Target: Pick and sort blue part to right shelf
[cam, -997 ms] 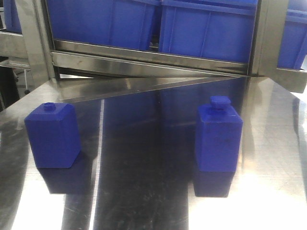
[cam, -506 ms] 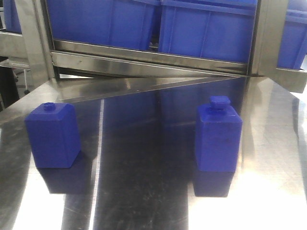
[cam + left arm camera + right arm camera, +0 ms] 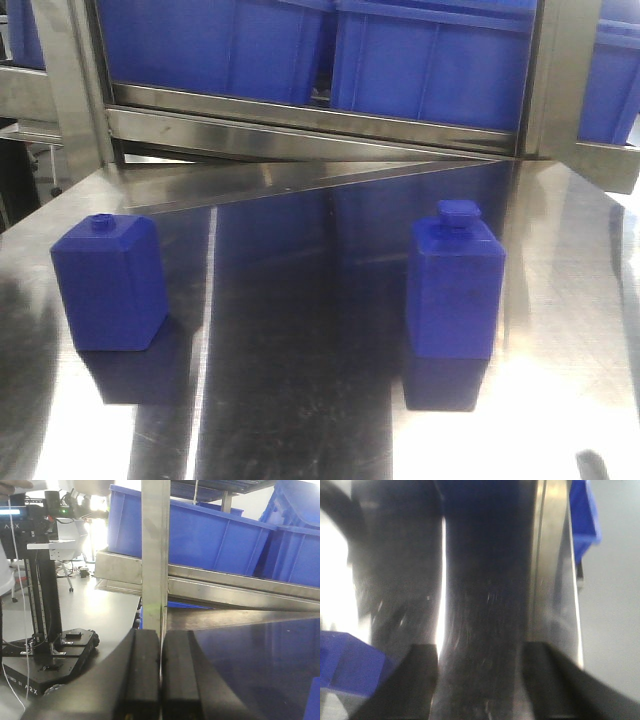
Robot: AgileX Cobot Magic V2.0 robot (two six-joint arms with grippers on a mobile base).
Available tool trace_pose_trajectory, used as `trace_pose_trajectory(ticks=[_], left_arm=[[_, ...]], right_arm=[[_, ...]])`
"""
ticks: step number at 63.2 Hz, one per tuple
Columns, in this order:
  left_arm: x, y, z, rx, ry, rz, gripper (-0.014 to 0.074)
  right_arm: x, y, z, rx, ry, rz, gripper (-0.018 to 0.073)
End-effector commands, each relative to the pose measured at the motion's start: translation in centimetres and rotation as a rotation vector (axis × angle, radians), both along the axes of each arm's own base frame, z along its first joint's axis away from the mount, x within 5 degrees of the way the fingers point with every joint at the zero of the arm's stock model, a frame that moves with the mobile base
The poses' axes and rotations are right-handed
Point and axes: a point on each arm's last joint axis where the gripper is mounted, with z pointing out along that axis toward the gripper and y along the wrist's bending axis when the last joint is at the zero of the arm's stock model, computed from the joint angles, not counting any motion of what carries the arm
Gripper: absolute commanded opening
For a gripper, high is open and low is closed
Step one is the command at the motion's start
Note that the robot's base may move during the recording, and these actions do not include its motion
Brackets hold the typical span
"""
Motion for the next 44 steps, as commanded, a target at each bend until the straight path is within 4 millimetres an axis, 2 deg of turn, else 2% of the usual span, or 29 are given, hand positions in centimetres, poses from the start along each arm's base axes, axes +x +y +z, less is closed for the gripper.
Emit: trace_pose_trajectory(ticks=[1, 10, 23, 37, 44], left_arm=[[-0.2, 0.1, 0.3, -0.02, -0.089, 0.004, 0.0124], [-0.2, 0.1, 0.3, -0.02, -0.089, 0.004, 0.0124], [-0.2, 0.1, 0.3, -0.02, -0.089, 0.004, 0.0124], [-0.2, 0.1, 0.3, -0.02, -0.089, 0.004, 0.0124], [-0.2, 0.1, 0.3, -0.02, -0.089, 0.004, 0.0124]], right_arm=[[1.6, 0.8, 1.5, 0.019, 0.039, -0.013, 0.063], [3.2, 2.4, 2.2, -0.01, 0.231, -0.014, 0.0606], [6.3, 5.9, 2.8, -0.017, 0.503, -0.101, 0.0606], [9.4, 10.9, 3.8, -0.084, 0.582, -0.032, 0.0606], [10.1, 12.9, 4.0, -0.104, 0.592, 0.004, 0.0606]])
